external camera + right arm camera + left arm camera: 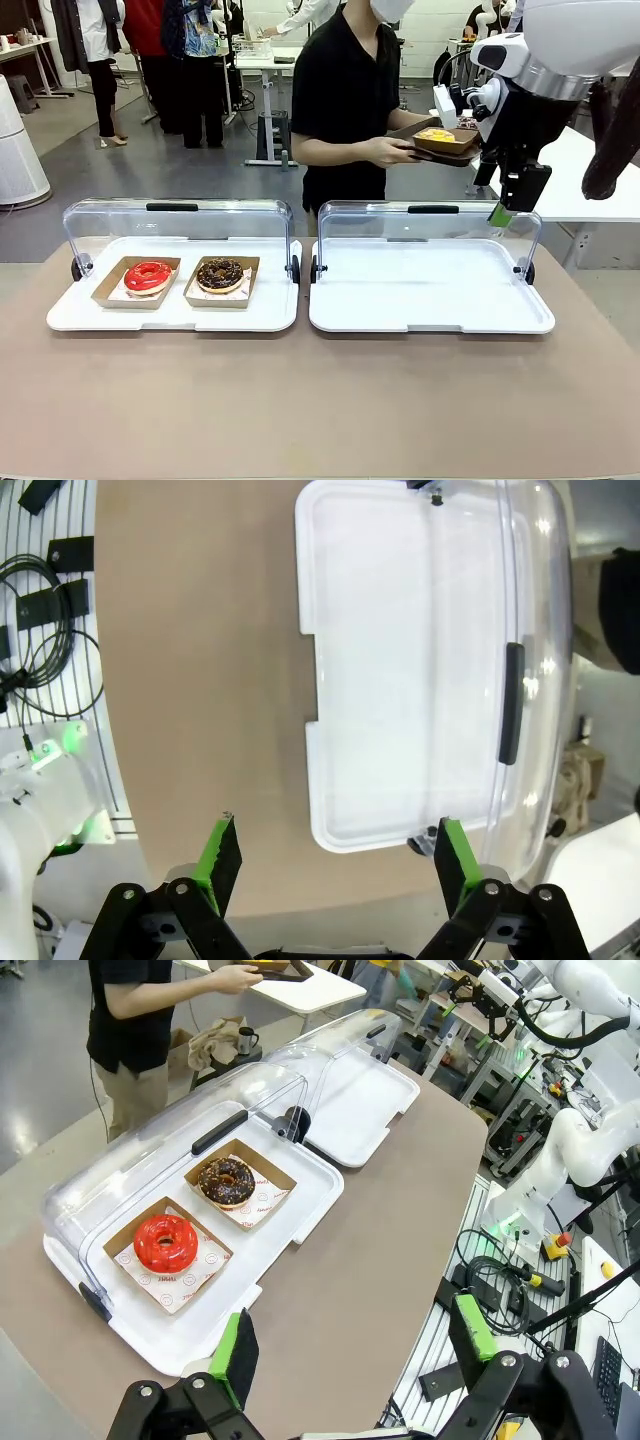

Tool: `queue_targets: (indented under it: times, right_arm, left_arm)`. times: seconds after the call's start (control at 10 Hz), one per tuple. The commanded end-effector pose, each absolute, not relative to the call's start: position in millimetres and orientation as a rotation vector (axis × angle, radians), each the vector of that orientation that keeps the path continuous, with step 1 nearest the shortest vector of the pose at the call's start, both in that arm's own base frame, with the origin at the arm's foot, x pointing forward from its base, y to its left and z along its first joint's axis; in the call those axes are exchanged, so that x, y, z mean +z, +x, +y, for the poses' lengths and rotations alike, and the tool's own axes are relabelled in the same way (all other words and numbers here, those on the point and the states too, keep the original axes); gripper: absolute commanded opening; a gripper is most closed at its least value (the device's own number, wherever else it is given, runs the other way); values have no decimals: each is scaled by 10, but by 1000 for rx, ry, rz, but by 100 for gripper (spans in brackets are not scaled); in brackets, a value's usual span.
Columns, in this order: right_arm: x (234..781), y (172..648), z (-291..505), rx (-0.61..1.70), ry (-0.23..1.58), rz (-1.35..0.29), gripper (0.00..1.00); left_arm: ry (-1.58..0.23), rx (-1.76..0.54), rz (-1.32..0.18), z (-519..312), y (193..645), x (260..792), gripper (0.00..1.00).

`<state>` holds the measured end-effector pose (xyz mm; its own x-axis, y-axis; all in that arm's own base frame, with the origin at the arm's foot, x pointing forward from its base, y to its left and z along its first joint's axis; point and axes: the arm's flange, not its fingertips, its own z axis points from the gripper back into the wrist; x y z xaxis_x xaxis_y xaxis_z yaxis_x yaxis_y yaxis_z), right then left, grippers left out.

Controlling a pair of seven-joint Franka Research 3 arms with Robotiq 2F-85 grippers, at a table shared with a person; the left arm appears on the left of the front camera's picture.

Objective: Provide the desired donut to the person.
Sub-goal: Place the picked Paper togo box onto the Handle tray extended by the person.

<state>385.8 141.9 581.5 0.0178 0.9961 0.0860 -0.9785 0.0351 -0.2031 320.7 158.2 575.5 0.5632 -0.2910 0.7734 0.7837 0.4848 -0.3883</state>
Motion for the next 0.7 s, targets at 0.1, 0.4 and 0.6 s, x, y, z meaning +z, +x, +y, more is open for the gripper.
queue_targets:
  times: [0.1, 0.4, 0.6]
  right_arm:
    - [5803, 3853, 1416, 1531, -99, -214, 100]
    - [5803, 3853, 1416, 1531, -99, -214, 100]
    - [5815, 3858, 1419, 1537, -95, -227, 100]
  left_arm:
    - [-820, -742, -715, 1595, 3194, 5748, 100]
    - [-820, -742, -715, 1595, 3194, 5748, 100]
    - [-820, -742, -715, 1595, 3194, 5748, 100]
